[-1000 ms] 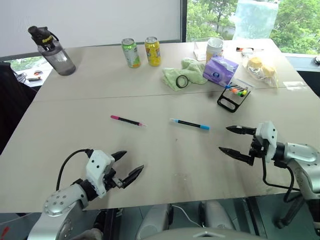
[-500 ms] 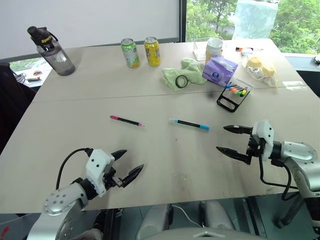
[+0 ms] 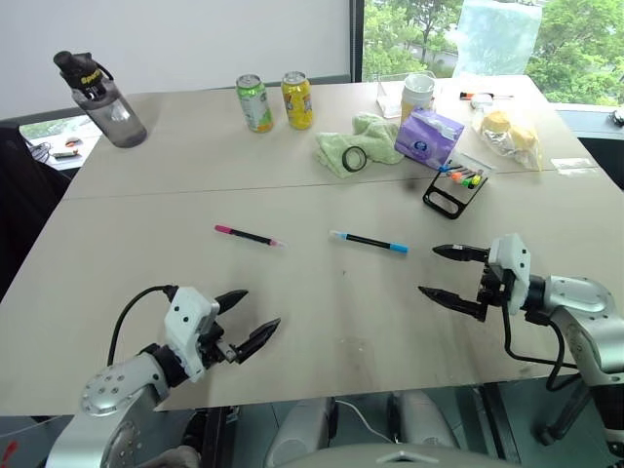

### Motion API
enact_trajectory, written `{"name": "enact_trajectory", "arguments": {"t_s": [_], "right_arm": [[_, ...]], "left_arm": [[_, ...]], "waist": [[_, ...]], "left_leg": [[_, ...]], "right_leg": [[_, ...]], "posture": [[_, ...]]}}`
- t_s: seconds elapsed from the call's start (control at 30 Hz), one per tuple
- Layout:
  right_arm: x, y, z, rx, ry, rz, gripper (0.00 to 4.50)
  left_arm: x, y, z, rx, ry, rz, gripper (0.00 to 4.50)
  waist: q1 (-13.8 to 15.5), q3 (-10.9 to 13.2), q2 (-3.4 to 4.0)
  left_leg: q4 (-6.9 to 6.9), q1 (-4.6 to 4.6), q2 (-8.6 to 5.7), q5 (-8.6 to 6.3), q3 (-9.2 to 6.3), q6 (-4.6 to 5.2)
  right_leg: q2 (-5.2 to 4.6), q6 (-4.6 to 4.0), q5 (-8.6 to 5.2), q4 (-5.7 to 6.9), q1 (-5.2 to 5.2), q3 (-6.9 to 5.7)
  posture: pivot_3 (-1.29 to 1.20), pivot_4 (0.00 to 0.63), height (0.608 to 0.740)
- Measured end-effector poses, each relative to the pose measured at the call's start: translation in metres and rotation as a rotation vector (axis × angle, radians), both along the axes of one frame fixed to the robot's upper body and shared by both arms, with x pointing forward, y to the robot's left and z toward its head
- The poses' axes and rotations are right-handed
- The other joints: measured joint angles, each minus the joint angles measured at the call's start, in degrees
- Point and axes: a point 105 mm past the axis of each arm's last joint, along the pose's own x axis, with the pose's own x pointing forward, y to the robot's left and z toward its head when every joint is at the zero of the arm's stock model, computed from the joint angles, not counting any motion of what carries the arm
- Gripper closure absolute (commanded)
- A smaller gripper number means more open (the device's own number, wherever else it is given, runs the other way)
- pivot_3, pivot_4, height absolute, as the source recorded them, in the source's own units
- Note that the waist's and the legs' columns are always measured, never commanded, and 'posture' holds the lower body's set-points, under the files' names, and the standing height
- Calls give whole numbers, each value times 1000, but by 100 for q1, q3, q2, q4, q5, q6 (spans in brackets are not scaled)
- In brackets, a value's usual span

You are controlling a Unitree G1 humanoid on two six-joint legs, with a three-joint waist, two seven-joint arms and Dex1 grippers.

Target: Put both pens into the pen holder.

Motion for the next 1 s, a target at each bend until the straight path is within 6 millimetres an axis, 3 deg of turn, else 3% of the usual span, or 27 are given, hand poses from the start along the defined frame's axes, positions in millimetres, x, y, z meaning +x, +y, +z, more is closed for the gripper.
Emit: {"name": "enact_trajectory", "arguments": {"t_s": [0.13, 0.33, 0.5, 0.73, 1.0], "right_arm": [[-4, 5, 6, 36, 2, 38, 138], [-3, 6, 8, 45, 6, 36, 138], [-3, 7, 10, 45, -1, 36, 138], [-3, 8, 11, 51, -6, 26, 138], [-7, 13, 15, 72, -3, 47, 138]], "left_arm": [[19, 4, 14, -73, -35, 95, 0], [70, 9, 45, -307, -137, 453, 0], [96, 11, 49, -349, -62, 709, 0], [98, -3, 23, -131, 152, 948, 0], [111, -19, 32, -55, 172, 1002, 0]], "waist": [[3, 0, 0], [51, 3, -11], [49, 5, -17], [113, 20, -42], [129, 23, -46]], "left_leg": [[3, 0, -1, 0, -1, 0], [29, -7, -2, 1, -6, -1], [44, -15, -4, 0, -3, 0], [65, -20, -5, 0, -4, -1], [84, -19, -8, 0, 2, -2]], "right_leg": [[0, 1, 0, 1, 1, -1], [3, 2, 2, 11, 1, -8], [5, 4, 3, 14, 0, -5], [10, 6, 4, 30, -3, -5], [10, 6, 3, 51, -4, -10]], "posture": [[0, 150, 740], [0, 150, 740], [0, 150, 740], [0, 150, 740], [0, 150, 740]]}}
